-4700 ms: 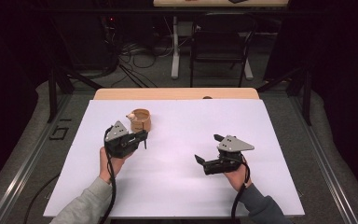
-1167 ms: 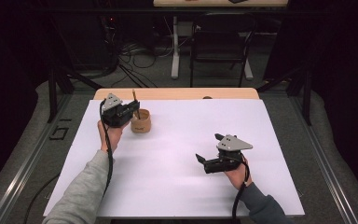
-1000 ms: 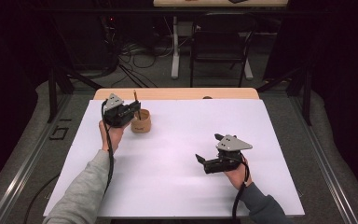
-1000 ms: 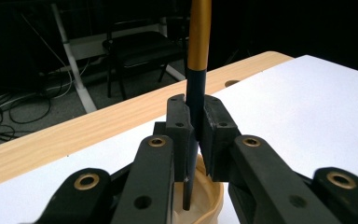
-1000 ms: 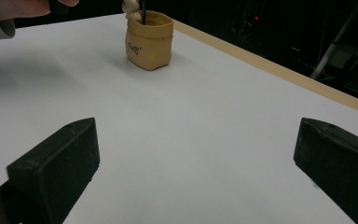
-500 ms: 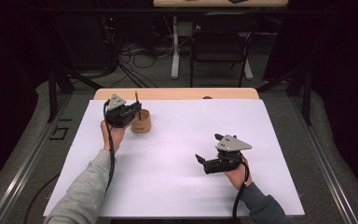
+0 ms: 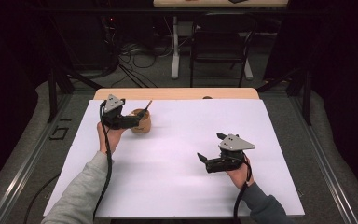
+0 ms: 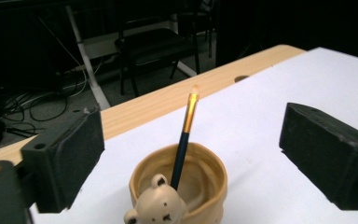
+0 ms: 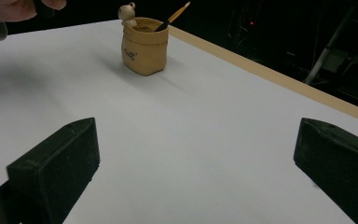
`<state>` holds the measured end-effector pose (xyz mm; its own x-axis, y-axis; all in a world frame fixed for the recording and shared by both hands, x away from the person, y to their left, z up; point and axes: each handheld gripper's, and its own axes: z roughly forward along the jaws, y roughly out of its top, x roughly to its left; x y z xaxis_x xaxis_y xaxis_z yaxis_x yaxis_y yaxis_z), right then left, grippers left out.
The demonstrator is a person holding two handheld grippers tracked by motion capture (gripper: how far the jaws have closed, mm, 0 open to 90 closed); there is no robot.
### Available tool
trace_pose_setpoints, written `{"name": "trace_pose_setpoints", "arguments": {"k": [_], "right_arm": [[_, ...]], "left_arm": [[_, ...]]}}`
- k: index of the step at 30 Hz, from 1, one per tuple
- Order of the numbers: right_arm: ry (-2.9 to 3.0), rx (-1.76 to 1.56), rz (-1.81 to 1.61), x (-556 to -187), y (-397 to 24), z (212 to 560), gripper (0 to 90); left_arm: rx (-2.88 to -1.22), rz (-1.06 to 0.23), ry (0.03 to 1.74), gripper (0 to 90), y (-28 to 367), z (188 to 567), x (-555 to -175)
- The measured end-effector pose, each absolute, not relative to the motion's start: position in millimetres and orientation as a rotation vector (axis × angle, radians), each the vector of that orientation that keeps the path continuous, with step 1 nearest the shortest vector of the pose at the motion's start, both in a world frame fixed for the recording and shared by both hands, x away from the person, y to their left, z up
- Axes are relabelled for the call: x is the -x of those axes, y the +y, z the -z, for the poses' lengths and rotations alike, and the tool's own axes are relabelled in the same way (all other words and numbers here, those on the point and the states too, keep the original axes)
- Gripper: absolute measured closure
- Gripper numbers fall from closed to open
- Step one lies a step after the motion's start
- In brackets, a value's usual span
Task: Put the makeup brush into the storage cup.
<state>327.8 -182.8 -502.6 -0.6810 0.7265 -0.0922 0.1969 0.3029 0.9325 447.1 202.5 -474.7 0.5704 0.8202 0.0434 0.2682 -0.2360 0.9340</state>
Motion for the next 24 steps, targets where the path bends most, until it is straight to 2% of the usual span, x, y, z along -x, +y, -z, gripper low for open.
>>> {"name": "trace_pose_setpoints", "arguments": {"k": [7,13,24], "right_arm": [[2.05,-0.819,-1.393,-328,-187,501,0.0],[2.033,-0.825,-1.413,-327,-190,499,0.0],[2.002,-0.826,-1.435,-325,-196,497,0.0]], "left_arm": [[-1.798,-0.683,0.868,0.1,202,469,-435],[-1.789,-0.717,0.843,0.0,204,468,-422],[-1.815,-0.697,0.8,0.0,200,476,-396]]}}
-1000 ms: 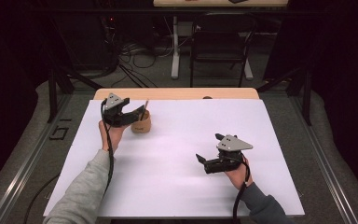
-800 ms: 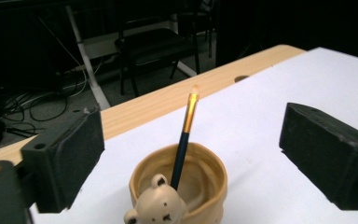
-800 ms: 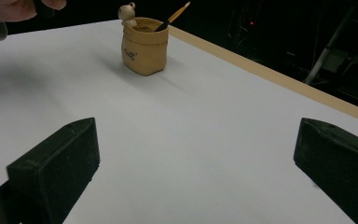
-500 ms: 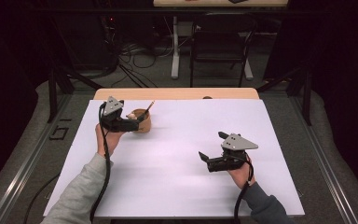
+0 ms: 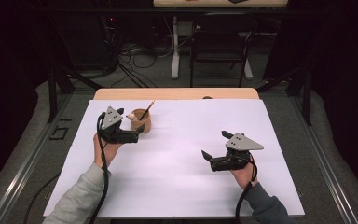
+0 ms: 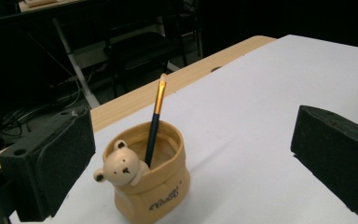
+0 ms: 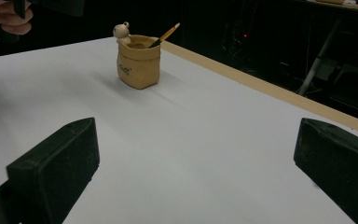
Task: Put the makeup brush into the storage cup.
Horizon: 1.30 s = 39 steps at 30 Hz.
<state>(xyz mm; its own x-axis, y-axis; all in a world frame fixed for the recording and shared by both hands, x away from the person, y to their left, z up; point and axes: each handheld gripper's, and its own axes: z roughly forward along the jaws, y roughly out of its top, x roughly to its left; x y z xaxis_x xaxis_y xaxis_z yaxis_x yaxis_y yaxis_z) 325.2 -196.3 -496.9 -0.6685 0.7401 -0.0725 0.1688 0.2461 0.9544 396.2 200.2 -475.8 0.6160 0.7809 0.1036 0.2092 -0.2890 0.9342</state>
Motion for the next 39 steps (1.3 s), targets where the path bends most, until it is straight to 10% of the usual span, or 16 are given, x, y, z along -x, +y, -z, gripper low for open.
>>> {"name": "trace_pose_setpoints", "arguments": {"k": [39], "right_arm": [[1.982,-0.86,-1.464,-302,-220,508,0.0]], "left_arm": [[-1.865,-0.654,0.701,0.0,210,512,-311]]}}
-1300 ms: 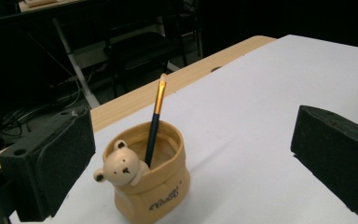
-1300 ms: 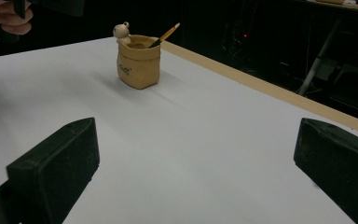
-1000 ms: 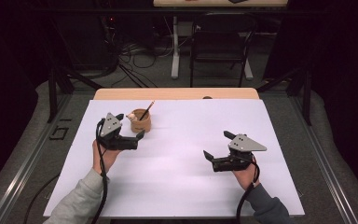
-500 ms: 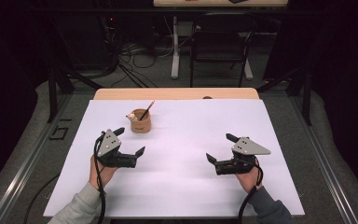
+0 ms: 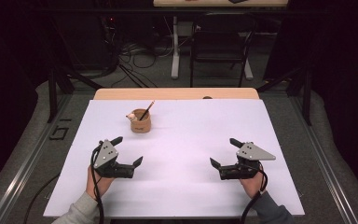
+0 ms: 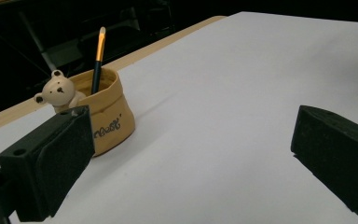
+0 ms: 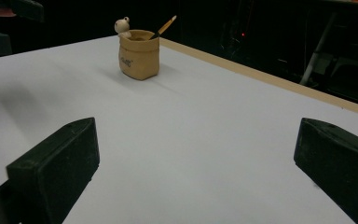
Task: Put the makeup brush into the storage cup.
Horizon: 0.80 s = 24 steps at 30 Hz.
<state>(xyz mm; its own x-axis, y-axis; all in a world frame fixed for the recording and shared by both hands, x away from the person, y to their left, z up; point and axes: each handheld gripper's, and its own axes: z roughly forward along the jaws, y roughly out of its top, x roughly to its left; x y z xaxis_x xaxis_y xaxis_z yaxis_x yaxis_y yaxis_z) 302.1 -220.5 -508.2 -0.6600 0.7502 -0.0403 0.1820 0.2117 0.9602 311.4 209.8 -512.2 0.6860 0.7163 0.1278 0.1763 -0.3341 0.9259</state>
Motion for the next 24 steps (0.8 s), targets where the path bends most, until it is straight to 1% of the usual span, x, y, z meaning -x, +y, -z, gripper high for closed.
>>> {"name": "trace_pose_setpoints", "arguments": {"k": [9,24], "right_arm": [[1.979,-0.862,-1.449,-291,-230,511,0.0],[2.005,-0.864,-1.423,-279,-236,513,0.0]], "left_arm": [[-1.897,-0.604,0.698,0.0,215,521,-301],[-1.904,-0.59,0.717,0.0,226,526,-283]]}}
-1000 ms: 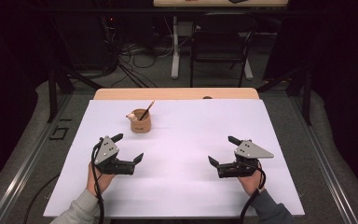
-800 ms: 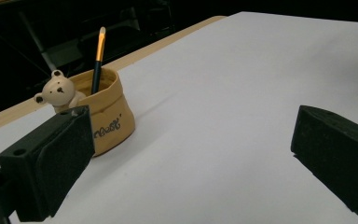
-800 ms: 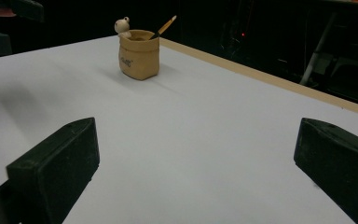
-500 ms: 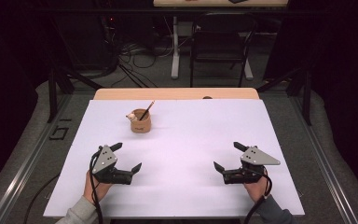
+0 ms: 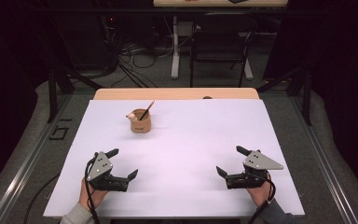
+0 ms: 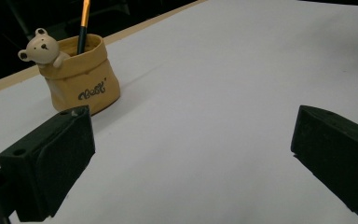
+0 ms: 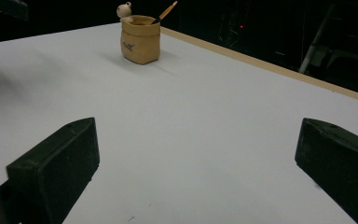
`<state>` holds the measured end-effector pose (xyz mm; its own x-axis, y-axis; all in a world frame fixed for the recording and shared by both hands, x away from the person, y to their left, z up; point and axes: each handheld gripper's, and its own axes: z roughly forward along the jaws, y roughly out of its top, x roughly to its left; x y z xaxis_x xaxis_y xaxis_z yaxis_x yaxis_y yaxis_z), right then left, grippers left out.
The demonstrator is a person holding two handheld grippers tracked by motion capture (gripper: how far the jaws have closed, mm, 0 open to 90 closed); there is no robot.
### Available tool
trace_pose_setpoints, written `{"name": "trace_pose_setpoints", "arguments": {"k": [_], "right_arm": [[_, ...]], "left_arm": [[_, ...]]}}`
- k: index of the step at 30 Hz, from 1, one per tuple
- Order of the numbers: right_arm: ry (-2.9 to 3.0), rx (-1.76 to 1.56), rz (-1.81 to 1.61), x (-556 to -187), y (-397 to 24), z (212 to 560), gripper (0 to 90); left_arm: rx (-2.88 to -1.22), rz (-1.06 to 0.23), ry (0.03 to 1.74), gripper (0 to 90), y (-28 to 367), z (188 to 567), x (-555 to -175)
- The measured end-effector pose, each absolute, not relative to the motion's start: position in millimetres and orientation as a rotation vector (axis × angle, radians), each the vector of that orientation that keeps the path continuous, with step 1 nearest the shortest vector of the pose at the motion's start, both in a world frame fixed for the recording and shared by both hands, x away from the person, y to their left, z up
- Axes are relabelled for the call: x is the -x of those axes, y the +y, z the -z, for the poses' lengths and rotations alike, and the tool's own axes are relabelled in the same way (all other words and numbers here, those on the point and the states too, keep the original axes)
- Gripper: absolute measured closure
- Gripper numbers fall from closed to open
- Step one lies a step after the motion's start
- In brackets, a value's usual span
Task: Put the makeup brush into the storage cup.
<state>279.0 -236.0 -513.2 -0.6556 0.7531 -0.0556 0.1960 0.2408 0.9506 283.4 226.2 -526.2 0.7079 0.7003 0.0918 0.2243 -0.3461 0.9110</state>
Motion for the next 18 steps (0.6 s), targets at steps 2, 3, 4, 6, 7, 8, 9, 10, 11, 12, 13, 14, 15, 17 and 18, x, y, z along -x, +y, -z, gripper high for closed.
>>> {"name": "trace_pose_setpoints", "arguments": {"k": [2,3,4,6,7,8,9,10,11,12,13,14,15,17,18], "right_arm": [[2.012,-0.869,-1.411,-276.7,-236.7,513.2,0.0],[2.015,-0.871,-1.413,-275.5,-237.0,512.9,0.0],[2.012,-0.87,-1.414,-274.7,-237.0,512.8,0.0],[2.012,-0.859,-1.406,-273.5,-237.5,512.2,0.0],[2.01,-0.859,-1.407,-272.9,-237.7,511.8,0.0],[2.01,-0.859,-1.407,-272.9,-237.7,511.8,0.0],[2.003,-0.86,-1.41,-272.3,-238.1,511.5,0.0],[1.999,-0.859,-1.414,-272.4,-238.4,511.6,0.0],[1.999,-0.859,-1.414,-272.4,-238.4,511.6,0.0],[1.997,-0.862,-1.42,-272.6,-238.9,511.5,0.0],[2.0,-0.864,-1.421,-272.6,-239.2,511.2,0.0],[2.0,-0.865,-1.422,-272.4,-239.4,510.9,0.0],[2.001,-0.863,-1.423,-272.5,-239.4,510.8,0.0],[2.003,-0.863,-1.425,-273.8,-238.8,511.4,0.0],[2.003,-0.863,-1.425,-273.8,-238.8,511.4,0.0]], "left_arm": [[-1.903,-0.587,0.727,0.0,229.4,526.9,-280.5],[-1.901,-0.586,0.735,0.0,230.2,527.0,-279.9],[-1.9,-0.579,0.736,0.0,231.0,527.3,-279.9],[-1.896,-0.567,0.728,0.0,232.2,527.4,-280.7],[-1.896,-0.567,0.728,0.0,232.2,527.4,-280.7],[-1.888,-0.573,0.726,0.0,232.1,527.1,-281.0],[-1.885,-0.579,0.725,0.0,231.8,527.0,-281.4],[-1.898,-0.569,0.723,0.0,231.0,527.9,-282.9],[-1.898,-0.569,0.723,0.0,231.0,527.9,-282.9],[-1.911,-0.563,0.724,0.0,230.1,528.9,-283.5],[-1.91,-0.558,0.725,0.0,229.9,529.1,-284.0],[-1.907,-0.556,0.726,0.0,229.7,529.3,-284.4],[-1.908,-0.554,0.725,0.0,229.8,529.4,-284.8],[-1.911,-0.54,0.726,0.0,230.2,529.7,-285.6],[-1.911,-0.54,0.726,0.0,230.2,529.7,-285.6]]}}
